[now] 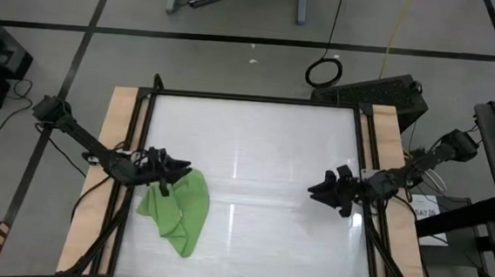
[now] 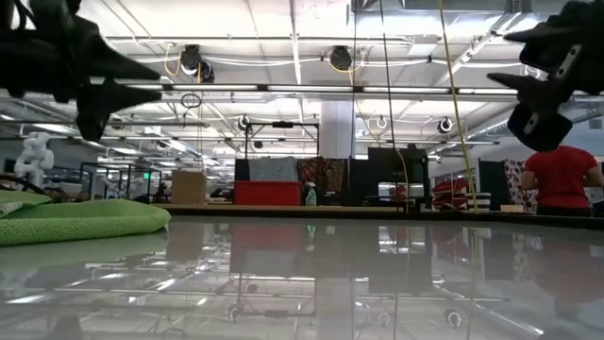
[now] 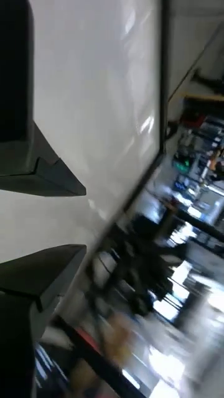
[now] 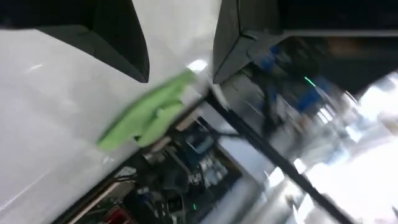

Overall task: Roll towel into tight, uniform cylinder
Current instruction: Roll the green towel

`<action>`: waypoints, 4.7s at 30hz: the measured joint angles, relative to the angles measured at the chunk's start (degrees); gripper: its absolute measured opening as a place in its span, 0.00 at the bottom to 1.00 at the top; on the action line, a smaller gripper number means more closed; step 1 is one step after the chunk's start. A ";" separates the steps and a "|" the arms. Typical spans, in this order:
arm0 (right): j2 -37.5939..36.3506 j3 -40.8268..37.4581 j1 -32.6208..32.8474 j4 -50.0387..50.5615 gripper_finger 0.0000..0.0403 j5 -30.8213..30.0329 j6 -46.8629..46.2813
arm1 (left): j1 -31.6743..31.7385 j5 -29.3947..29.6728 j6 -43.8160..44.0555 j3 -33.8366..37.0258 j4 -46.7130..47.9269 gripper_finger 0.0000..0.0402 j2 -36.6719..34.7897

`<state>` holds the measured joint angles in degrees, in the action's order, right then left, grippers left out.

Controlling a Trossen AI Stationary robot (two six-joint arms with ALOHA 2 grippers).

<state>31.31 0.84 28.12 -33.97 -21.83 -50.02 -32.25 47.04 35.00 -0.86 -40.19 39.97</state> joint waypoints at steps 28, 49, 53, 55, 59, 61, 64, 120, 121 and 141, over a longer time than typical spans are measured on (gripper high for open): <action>15.80 29.59 -0.04 20.61 0.41 -5.11 22.26 | -3.24 -46.57 8.06 -45.66 80.38 0.35 28.42; 21.86 29.70 -0.07 21.09 0.41 -5.11 23.30 | -6.82 -46.23 27.85 -45.68 81.45 0.35 49.20; 21.86 29.70 -0.07 21.86 0.41 -5.11 23.28 | -6.78 -47.61 27.68 -45.90 80.28 0.28 50.93; 21.86 29.70 -0.07 22.34 0.41 -5.13 23.02 | -6.88 -47.69 27.61 -45.90 79.67 0.21 51.19; 21.88 29.70 -0.07 22.75 0.41 -5.13 22.74 | -6.88 -48.24 25.96 -45.83 78.70 0.04 50.76; 21.88 29.70 -0.07 22.75 0.41 -5.13 22.35 | -6.88 -48.25 25.75 -45.82 78.73 0.03 50.27; 21.96 29.70 -0.07 22.74 0.41 -5.13 22.21 | -6.90 -48.55 25.71 -46.30 78.69 0.02 49.46; 53.20 29.73 -18.43 -6.14 0.41 14.07 24.33 | 25.75 -39.36 -9.44 -59.24 53.15 0.00 43.06; 53.20 29.73 -18.55 -5.65 0.41 12.87 24.29 | 25.99 -39.81 -9.44 -59.25 52.77 0.00 43.06; 50.69 29.73 -18.67 2.73 0.41 9.99 24.59 | 26.28 -39.93 -9.37 -59.25 55.34 0.00 43.08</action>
<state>82.00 30.57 9.45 -31.24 -11.84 -25.43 -5.97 7.11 25.63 -60.12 15.16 83.05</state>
